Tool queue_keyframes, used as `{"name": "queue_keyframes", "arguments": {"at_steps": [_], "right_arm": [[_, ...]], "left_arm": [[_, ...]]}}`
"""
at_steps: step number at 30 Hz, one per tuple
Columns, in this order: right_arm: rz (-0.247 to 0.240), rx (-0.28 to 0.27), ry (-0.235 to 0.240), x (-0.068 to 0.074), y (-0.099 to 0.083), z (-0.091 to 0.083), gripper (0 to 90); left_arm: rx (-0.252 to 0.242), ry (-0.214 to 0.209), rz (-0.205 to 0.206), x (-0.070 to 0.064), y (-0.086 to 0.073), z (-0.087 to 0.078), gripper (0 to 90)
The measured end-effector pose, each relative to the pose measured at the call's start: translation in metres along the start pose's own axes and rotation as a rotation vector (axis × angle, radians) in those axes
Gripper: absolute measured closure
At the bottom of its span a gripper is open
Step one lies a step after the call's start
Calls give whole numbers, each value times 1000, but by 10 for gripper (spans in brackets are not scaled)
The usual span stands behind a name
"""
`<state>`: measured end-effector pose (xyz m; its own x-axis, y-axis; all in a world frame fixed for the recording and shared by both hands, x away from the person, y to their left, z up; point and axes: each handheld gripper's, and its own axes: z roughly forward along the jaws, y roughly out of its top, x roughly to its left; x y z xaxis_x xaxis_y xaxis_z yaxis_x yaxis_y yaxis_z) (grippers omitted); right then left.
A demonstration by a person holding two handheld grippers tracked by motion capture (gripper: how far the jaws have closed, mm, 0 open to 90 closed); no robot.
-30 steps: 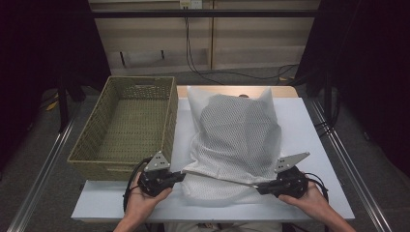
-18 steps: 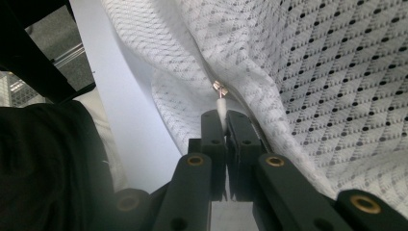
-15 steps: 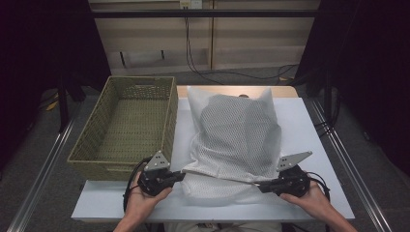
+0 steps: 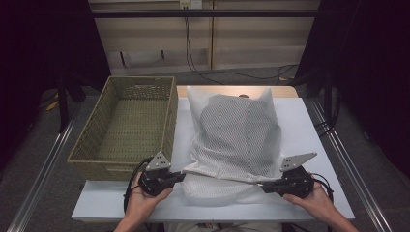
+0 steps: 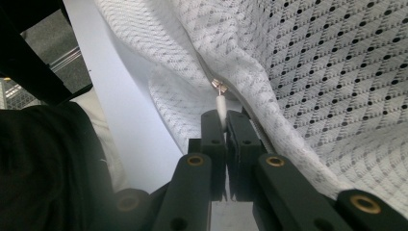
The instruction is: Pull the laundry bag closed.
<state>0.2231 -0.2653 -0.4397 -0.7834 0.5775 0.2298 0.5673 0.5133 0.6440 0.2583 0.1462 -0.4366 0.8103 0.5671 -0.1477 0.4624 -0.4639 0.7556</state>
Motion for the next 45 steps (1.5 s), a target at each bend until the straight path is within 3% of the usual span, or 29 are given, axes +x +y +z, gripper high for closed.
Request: {"name": "queue_keyframes", "arguments": {"at_steps": [4,6,8,10,13,14,18,21,26,34,38,42,45], "right_arm": [[19,5,-2,-1,-1,0,871],[17,26,-55,-2,-4,-2,900],[68,-5,-35,-12,-14,-9,900],[94,-46,-20,-14,-16,-16,900],[70,-39,-27,-9,-13,-13,900],[44,-24,-22,-8,-12,-8,900],[22,-2,16,-6,-8,7,893],[34,8,17,-6,-5,12,811],[6,15,41,-3,-3,21,716],[-25,46,59,-3,4,42,681],[-33,52,79,-1,8,50,702],[-30,61,108,0,10,54,862],[-24,54,120,1,10,53,871]], "left_arm": [[18,22,3,-1,-1,0,885],[19,59,-15,6,-2,-3,886],[-24,4,-80,15,-5,-7,886],[10,17,-50,13,-3,-4,887],[0,14,-48,13,-3,-3,887],[-8,11,-51,12,-2,-4,886],[-7,-2,-50,12,-4,-2,885],[-14,-3,-55,12,-4,-3,884],[-22,-9,-49,10,-4,-3,883],[-17,-5,-49,11,-4,-3,881],[-19,-6,-48,11,-4,-3,881],[-16,-4,-42,11,-4,-3,882],[-1,23,-37,10,-4,-4,883]]}}
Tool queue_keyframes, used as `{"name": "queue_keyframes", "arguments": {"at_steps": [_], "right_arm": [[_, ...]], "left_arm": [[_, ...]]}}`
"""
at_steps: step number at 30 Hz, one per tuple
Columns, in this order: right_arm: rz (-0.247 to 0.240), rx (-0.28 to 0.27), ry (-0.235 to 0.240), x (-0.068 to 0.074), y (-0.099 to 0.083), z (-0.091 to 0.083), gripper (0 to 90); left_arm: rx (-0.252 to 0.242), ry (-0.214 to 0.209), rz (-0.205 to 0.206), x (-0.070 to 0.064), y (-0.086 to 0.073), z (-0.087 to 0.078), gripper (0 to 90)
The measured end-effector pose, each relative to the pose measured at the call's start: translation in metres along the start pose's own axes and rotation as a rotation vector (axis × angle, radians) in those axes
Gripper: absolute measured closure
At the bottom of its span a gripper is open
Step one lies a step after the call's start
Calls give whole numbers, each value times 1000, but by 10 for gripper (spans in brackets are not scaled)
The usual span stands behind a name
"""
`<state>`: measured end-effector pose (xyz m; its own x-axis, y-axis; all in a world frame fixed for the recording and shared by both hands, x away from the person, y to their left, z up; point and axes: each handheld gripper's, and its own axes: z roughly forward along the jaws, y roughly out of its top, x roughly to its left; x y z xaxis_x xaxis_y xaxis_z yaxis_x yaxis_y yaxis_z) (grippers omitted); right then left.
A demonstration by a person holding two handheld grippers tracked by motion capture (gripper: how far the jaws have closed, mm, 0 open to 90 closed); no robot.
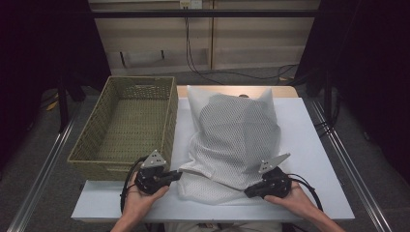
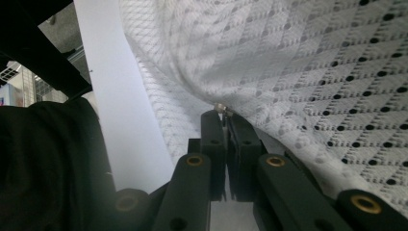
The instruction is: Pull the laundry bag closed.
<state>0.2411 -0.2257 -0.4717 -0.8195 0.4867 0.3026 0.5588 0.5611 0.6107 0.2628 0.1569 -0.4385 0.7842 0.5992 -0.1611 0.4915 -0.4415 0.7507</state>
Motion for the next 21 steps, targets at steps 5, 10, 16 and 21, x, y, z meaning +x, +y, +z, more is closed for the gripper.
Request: {"name": "queue_keyframes", "arguments": {"at_steps": [5,10,16,21], "right_arm": [[43,-16,-40,7,-3,-14,875],[67,-7,-84,11,-10,-24,876],[88,-33,-110,7,-21,-39,875],[97,-37,-124,3,-25,-44,875]], "left_arm": [[6,0,2,-3,1,1,885],[12,13,11,-5,2,1,887],[9,1,-1,-3,1,1,887],[3,-5,2,-3,0,0,887]]}}
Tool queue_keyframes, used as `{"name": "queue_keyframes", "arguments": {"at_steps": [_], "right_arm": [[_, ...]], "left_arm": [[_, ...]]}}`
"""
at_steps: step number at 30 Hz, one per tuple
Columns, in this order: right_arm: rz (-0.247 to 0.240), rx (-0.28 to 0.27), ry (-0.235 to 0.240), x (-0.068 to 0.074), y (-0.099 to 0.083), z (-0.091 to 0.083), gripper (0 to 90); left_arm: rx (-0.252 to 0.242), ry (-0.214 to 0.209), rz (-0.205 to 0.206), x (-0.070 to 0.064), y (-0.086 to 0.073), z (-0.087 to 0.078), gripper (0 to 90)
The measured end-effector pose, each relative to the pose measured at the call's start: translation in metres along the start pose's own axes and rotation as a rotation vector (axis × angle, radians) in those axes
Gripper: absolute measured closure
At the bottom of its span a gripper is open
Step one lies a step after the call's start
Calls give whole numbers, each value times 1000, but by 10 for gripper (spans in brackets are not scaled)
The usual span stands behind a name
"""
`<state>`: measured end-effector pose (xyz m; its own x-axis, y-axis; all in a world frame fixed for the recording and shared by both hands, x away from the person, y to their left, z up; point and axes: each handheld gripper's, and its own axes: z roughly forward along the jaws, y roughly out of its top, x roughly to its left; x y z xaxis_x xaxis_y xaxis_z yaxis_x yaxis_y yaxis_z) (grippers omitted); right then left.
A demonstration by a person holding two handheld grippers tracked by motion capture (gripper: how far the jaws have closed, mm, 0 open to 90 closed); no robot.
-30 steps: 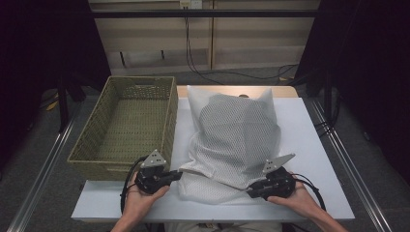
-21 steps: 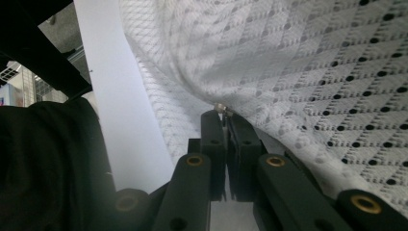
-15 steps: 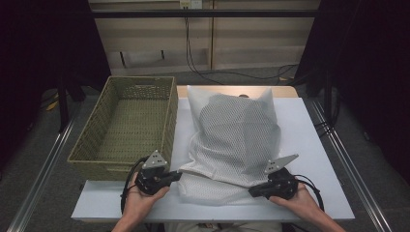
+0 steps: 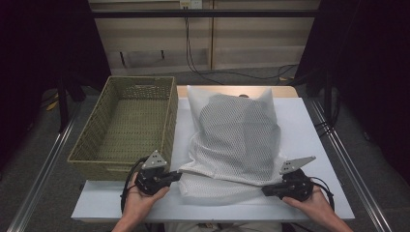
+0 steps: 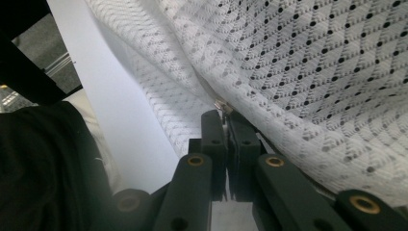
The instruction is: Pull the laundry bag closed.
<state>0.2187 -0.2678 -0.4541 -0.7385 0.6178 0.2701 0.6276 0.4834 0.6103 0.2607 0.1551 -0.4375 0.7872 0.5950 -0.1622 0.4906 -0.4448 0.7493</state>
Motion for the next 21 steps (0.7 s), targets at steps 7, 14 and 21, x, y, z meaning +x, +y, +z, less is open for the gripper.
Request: {"name": "queue_keyframes", "arguments": {"at_steps": [7,14,21], "right_arm": [[6,-14,-21,-2,-2,-6,875],[18,-32,-30,-6,-6,-11,875],[39,-35,-42,-9,-13,-18,874]], "left_arm": [[-4,-6,-3,0,-1,-1,887],[-9,-6,-1,-2,0,-1,887],[-4,-5,6,-3,-1,-1,887]]}}
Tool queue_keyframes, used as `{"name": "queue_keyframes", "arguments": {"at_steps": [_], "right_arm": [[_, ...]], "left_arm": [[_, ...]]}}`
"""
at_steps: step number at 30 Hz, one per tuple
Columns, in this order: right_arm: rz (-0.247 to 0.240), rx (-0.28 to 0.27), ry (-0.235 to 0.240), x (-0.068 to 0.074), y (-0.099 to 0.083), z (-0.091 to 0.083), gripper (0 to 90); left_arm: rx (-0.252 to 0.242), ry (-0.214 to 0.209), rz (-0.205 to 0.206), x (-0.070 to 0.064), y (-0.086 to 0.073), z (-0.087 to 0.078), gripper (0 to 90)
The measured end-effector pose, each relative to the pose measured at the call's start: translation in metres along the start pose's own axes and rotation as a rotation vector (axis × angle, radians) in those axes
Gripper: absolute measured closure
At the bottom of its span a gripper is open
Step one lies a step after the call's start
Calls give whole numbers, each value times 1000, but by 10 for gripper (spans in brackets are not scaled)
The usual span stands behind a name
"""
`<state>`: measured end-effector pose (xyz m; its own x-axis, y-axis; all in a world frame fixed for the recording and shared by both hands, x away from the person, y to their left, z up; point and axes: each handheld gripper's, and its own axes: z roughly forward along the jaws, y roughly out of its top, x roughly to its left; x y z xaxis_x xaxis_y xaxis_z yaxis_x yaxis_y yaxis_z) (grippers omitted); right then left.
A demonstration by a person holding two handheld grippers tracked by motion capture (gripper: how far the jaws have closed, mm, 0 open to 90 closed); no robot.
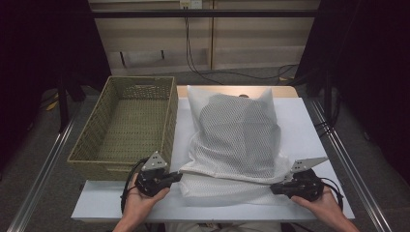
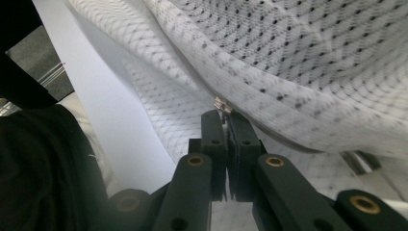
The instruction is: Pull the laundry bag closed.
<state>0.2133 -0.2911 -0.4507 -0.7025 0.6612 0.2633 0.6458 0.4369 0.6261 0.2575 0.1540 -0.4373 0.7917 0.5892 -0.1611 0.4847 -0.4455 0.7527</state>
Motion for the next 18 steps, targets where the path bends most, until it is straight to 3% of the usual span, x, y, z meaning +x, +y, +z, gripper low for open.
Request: {"name": "queue_keyframes", "arguments": {"at_steps": [18], "right_arm": [[22,-15,-29,-13,-10,-13,874]], "left_arm": [[0,2,-19,3,0,0,887]]}}
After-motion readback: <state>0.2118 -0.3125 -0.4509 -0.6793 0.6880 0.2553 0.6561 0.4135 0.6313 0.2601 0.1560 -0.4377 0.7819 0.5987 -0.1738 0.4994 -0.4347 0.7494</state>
